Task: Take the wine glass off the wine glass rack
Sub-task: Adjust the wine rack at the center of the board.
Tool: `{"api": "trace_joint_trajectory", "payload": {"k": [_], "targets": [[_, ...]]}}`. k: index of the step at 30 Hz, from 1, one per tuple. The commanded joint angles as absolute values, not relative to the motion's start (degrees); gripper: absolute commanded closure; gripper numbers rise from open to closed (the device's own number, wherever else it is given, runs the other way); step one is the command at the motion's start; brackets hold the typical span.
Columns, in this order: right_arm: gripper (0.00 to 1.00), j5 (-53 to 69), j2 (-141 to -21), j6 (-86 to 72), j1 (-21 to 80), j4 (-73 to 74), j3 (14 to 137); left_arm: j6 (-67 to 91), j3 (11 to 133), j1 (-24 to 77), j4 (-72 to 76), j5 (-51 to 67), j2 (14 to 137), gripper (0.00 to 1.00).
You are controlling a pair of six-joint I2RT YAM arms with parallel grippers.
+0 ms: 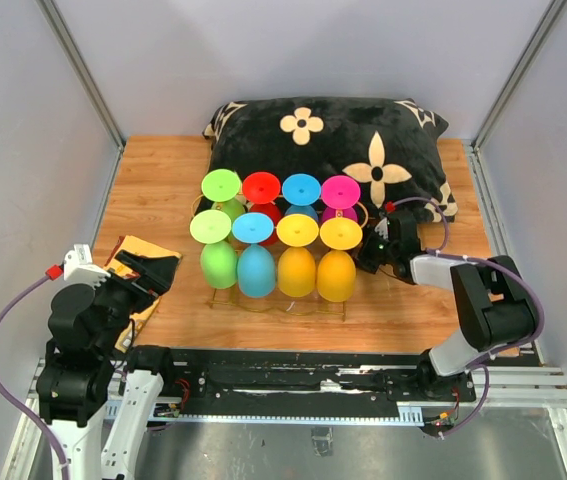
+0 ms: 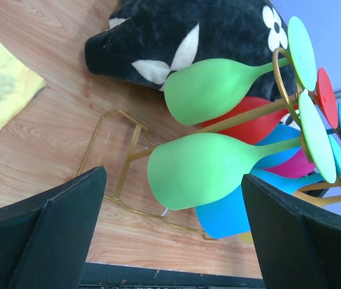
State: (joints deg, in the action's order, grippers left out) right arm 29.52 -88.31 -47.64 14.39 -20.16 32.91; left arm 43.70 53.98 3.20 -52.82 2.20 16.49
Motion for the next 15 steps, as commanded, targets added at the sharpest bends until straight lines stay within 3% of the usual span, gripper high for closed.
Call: {"api": "trace_joint_trajectory", "payload": {"k": [1, 10, 15], "targets": [[0.26, 29.1, -90.7, -47.7, 15.7, -23.9, 37.0, 42.7, 55.4, 3.5, -53.0, 1.9, 17.0, 0.0], [0.21, 22.3, -78.4, -43.1, 15.8, -11.9, 33.1, 42.1, 55.6, 3.5, -53.1, 1.0, 17.2, 0.0], [0.21, 24.3, -74.2, -44.8, 15.8, -10.2, 30.3, 42.4, 54.8, 3.5, -52.3, 1.5, 17.2, 0.0]]}}
